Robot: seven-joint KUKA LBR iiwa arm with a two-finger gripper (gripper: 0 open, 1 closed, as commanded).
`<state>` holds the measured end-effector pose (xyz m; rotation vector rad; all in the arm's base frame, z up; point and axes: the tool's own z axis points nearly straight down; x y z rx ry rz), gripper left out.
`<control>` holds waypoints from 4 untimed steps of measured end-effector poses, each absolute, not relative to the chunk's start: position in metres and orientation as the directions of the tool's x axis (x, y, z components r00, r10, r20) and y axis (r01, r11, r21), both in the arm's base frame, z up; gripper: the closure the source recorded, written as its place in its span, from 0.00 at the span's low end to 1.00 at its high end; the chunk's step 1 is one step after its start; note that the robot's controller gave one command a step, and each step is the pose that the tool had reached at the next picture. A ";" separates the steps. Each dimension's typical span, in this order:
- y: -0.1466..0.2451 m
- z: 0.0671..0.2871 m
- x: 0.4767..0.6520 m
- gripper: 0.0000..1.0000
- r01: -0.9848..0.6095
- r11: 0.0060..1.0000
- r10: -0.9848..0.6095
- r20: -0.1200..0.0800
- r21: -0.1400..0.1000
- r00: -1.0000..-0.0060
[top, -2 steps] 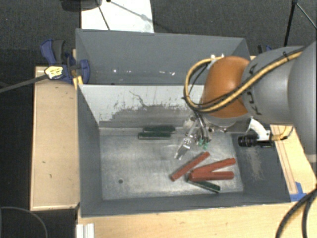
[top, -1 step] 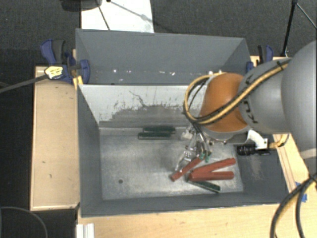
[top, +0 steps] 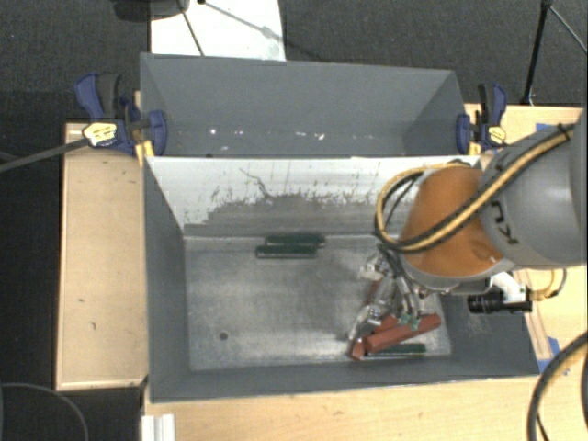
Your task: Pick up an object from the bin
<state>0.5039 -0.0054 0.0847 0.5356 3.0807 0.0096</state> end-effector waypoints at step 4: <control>-0.074 0.075 0.539 1.00 0.232 0.973 0.232 -0.017 0.002 -0.973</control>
Offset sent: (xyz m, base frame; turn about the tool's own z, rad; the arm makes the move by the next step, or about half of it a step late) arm -0.0117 -0.0386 0.0450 -0.1483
